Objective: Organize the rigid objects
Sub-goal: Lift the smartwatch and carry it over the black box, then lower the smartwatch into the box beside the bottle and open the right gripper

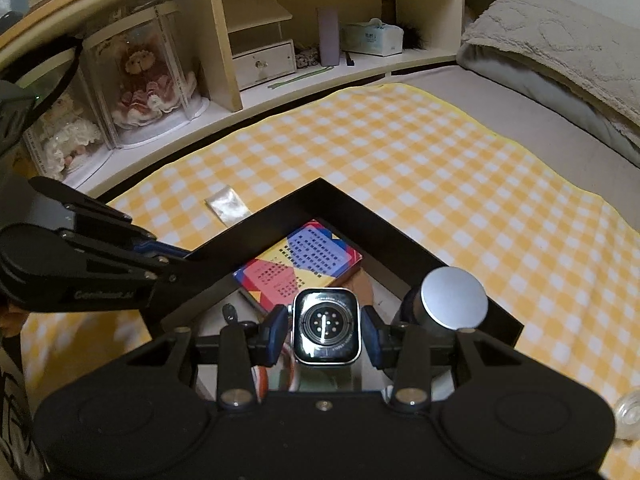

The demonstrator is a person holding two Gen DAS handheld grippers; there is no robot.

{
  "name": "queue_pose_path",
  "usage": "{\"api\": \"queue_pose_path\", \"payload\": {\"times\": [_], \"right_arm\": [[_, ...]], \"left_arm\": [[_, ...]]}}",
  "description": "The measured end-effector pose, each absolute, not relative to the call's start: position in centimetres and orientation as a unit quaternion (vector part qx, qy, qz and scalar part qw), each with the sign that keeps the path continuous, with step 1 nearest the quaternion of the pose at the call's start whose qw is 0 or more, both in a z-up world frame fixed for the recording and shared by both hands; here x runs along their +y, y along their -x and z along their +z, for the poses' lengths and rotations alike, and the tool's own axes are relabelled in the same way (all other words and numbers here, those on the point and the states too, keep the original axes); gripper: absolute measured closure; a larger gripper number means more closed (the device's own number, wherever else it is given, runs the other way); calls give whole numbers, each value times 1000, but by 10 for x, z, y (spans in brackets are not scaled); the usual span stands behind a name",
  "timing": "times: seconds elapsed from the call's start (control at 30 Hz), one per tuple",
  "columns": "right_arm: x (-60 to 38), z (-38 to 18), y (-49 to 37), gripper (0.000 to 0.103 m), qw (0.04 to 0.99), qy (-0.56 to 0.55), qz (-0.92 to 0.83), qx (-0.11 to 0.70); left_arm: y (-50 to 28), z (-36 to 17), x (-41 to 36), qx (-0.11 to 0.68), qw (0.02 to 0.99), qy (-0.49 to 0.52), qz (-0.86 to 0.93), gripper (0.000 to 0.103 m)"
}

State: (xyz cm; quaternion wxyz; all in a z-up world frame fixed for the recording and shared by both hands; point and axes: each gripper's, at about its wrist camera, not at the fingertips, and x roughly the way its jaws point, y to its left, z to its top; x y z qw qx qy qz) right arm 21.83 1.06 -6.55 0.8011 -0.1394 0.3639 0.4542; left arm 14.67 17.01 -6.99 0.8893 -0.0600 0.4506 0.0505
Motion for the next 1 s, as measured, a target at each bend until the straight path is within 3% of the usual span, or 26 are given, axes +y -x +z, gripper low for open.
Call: {"api": "queue_pose_path", "payload": {"times": [0.1,0.47,0.57,0.8,1.0], "right_arm": [[11,-66,-219,54,804,132,448,367],[3,-58,-217,53,800,116,454,376],[-1,-56,-215,42,796,113,459,379],[-16,-44,-205,32,798,106,464,370],[-39,-20,-201,18,819,78,457,338]], "left_arm": [[-147,-70,170,450,889,61,50,96],[-147,-70,170,451,889,60,50,96],[-147,-70,170,450,889,59,50,96],[-147,-71,170,451,889,57,52,96],[-147,-71,169,450,890,53,53,96]]}}
